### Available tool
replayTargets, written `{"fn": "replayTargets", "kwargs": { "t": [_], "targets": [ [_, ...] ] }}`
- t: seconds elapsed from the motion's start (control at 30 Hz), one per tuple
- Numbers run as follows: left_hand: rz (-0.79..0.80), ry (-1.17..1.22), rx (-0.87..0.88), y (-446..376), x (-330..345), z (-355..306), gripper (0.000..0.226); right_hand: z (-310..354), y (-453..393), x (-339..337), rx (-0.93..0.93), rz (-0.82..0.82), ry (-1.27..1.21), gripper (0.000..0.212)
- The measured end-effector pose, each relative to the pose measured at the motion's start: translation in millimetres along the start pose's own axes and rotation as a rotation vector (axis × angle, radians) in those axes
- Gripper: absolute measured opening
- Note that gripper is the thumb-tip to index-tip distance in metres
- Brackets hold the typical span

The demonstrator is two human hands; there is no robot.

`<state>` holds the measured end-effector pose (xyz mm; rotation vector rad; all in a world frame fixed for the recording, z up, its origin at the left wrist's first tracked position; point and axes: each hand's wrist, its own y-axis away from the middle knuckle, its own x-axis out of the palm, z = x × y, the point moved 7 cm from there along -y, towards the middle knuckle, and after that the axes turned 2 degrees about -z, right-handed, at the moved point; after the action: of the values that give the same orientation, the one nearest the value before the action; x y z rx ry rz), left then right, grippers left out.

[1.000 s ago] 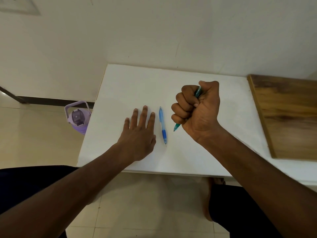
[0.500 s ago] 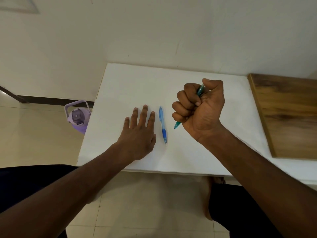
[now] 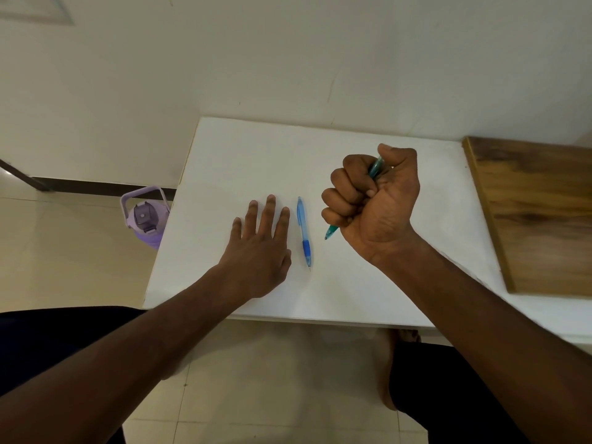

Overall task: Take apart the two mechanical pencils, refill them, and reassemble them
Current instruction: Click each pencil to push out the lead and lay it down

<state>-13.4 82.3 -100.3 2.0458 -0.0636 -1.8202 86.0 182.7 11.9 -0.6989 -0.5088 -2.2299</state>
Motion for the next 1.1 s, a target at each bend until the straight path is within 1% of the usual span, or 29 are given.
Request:
{"fn": "replayTargets", "kwargs": {
  "t": [0.37,0.73,0.83,0.97,1.1],
  "targets": [
    [-0.010,0.001,0.002,0.4,-0.1,-0.2,0.077,-0.3,1.3,0.0,0.025,-0.017,-0.049,0.052],
    [-0.011,0.002,0.000,-0.9,0.7,0.0,0.078,-0.5,0.1,-4.0,0.022,-0.067,-0.024,0.053],
    [-0.011,0.000,0.004,-0.9,0.6,0.4,0.077,-1.2,-0.4,-4.6,0.025,-0.073,-0.026,0.058],
    [-0.007,-0.001,0.002,-1.0,0.5,0.1,0.078,-2.4,-0.9,-8.6,0.025,-0.138,0.003,0.063],
    [-0.014,0.001,0.006,-0.6,0.4,0.4,0.078,-2.7,-0.7,-5.0,0.038,-0.114,-0.038,0.061]
  ]
}}
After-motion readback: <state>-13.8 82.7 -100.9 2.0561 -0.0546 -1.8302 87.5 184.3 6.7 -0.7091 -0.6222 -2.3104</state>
